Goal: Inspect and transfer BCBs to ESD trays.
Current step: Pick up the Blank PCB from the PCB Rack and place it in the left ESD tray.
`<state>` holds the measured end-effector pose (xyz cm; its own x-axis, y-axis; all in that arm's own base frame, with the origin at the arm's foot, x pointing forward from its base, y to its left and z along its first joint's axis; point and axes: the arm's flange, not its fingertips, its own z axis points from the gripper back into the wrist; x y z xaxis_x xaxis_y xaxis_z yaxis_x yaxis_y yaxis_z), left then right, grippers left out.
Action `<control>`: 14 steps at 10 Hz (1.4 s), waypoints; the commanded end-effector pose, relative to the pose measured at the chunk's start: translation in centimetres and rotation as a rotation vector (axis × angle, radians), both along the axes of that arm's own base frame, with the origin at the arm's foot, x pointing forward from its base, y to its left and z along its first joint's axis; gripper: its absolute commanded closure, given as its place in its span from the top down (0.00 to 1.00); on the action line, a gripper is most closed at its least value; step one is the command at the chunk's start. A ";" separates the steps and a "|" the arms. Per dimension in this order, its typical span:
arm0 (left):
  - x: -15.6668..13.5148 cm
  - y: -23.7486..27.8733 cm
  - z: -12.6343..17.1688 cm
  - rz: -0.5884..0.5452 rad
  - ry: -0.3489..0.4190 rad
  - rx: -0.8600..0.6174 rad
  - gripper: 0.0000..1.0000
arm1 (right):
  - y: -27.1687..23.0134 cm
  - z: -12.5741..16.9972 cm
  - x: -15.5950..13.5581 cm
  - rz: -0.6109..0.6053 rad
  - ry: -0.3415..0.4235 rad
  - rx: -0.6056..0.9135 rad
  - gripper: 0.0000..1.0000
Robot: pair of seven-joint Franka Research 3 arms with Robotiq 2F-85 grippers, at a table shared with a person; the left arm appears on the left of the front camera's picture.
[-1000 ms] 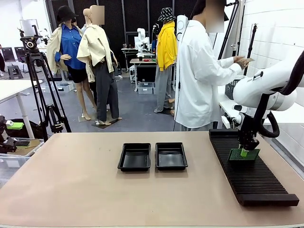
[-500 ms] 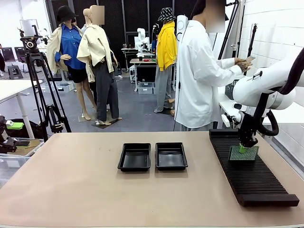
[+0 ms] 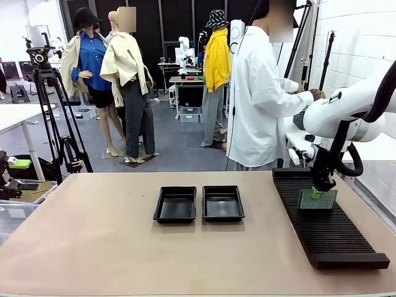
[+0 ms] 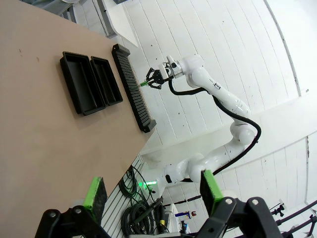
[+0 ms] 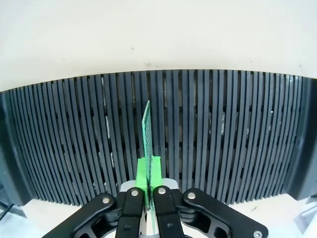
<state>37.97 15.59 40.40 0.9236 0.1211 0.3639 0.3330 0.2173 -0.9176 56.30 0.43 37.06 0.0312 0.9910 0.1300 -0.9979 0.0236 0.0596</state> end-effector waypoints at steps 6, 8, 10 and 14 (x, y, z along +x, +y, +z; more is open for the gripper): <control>-0.1 0.0 0.2 0.000 -0.006 0.000 1.00 | 3.9 9.3 -1.5 -0.092 0.009 -0.072 0.00; -0.1 0.0 0.2 0.000 -0.006 0.000 1.00 | 5.4 10.3 -1.9 -0.204 0.002 -0.068 0.00; -0.1 0.0 0.2 0.000 -0.006 0.000 1.00 | 6.8 10.5 -1.9 -0.431 0.013 0.005 0.00; -0.1 0.0 0.2 0.000 -0.006 0.000 1.00 | 11.0 10.8 -1.7 -0.886 0.169 0.092 0.00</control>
